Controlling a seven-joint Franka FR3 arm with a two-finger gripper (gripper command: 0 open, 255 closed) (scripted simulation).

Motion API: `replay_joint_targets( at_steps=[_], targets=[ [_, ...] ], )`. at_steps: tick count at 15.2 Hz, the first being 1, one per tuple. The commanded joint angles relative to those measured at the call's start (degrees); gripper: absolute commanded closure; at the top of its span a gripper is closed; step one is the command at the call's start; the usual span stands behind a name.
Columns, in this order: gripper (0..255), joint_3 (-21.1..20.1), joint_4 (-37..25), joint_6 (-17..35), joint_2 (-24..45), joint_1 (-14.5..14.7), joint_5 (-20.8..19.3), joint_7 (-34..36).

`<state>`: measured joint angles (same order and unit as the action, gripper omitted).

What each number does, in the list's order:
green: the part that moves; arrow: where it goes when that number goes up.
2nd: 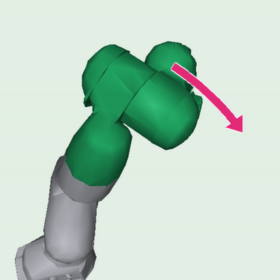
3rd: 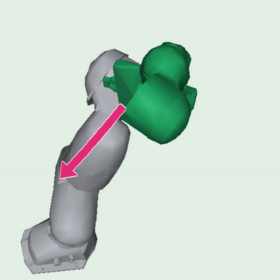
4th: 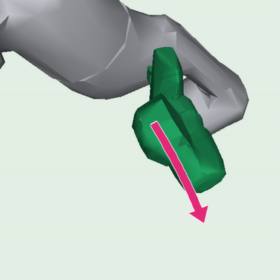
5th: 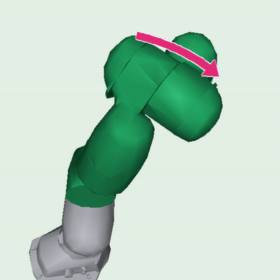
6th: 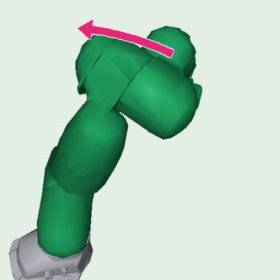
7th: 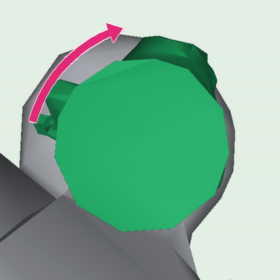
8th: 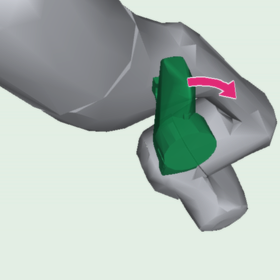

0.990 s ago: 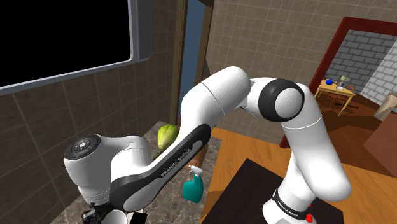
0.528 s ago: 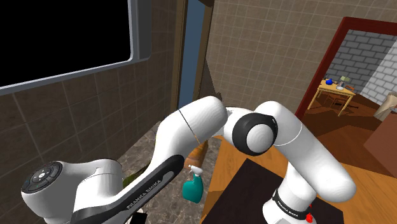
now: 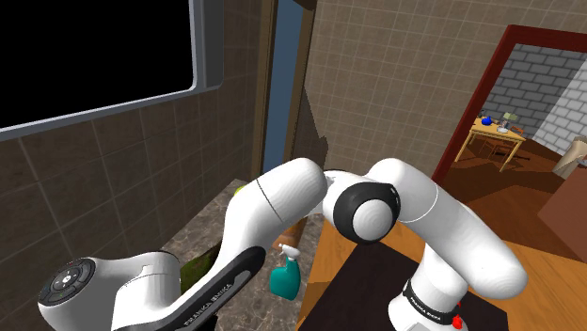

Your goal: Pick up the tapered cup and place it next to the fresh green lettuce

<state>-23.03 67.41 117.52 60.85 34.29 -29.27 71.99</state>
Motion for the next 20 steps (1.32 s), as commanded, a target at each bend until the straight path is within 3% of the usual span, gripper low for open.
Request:
replay_joint_targets(
  at_steps=[1,7,8,20],
  targets=[
    [0,0.1,0.0,0.33,0.3,-0.02,-0.09,0.0],
    [0,0.1,0.0,0.32,0.3,-0.02,-0.09,0.0],
    [255,0.1,0.0,0.32,0.3,-0.02,-0.09,0.0],
    [255,-0.31,0.65,-0.7,-1.34,-0.33,0.25,-0.14]
  ],
)
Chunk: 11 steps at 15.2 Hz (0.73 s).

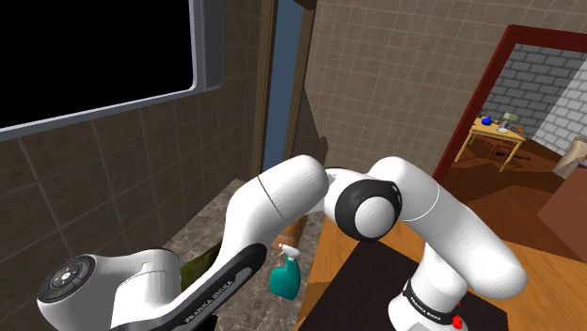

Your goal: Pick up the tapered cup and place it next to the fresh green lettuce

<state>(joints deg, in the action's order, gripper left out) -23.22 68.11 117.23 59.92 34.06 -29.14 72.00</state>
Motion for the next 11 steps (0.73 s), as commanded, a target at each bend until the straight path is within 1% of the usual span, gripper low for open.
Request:
replay_joint_targets(
  at_steps=[1,11],
  targets=[
    [255,-0.25,0.13,-0.77,-0.93,-0.19,0.24,-0.21],
    [255,-1.51,0.93,-4.76,-5.73,-0.94,1.52,-0.95]
  ],
)
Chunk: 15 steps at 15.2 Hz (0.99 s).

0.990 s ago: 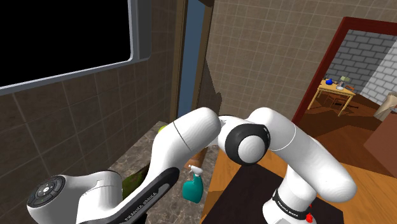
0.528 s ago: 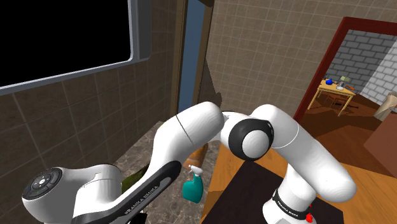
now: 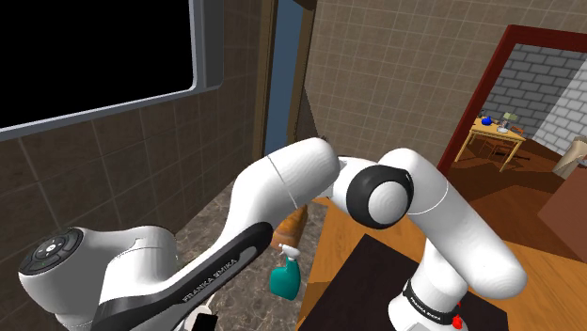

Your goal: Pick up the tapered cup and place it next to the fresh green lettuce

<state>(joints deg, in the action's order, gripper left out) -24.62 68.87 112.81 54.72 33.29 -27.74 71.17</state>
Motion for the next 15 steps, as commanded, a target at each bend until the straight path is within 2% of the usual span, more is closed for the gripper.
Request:
replay_joint_targets(
  at_steps=[1,15],
  targets=[
    [255,-0.23,0.15,-0.78,-0.96,-0.22,0.26,-0.21],
    [255,-1.65,-2.09,-7.72,-5.93,-0.53,2.06,-1.67]
  ],
)
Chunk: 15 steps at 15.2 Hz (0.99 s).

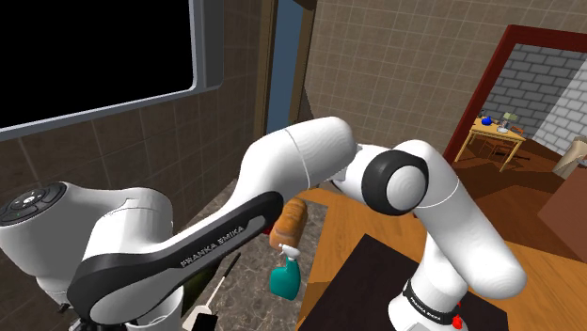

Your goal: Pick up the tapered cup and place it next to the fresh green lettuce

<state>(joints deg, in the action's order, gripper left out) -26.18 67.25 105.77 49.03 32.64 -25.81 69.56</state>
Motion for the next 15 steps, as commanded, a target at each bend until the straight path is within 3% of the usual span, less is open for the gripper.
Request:
replay_joint_targets(
  at_steps=[1,15],
  targets=[
    [255,-0.18,-0.78,-1.24,-0.53,0.14,0.24,-0.18],
    [255,-0.9,-7.31,-9.7,-2.97,1.09,1.48,-1.95]
  ],
)
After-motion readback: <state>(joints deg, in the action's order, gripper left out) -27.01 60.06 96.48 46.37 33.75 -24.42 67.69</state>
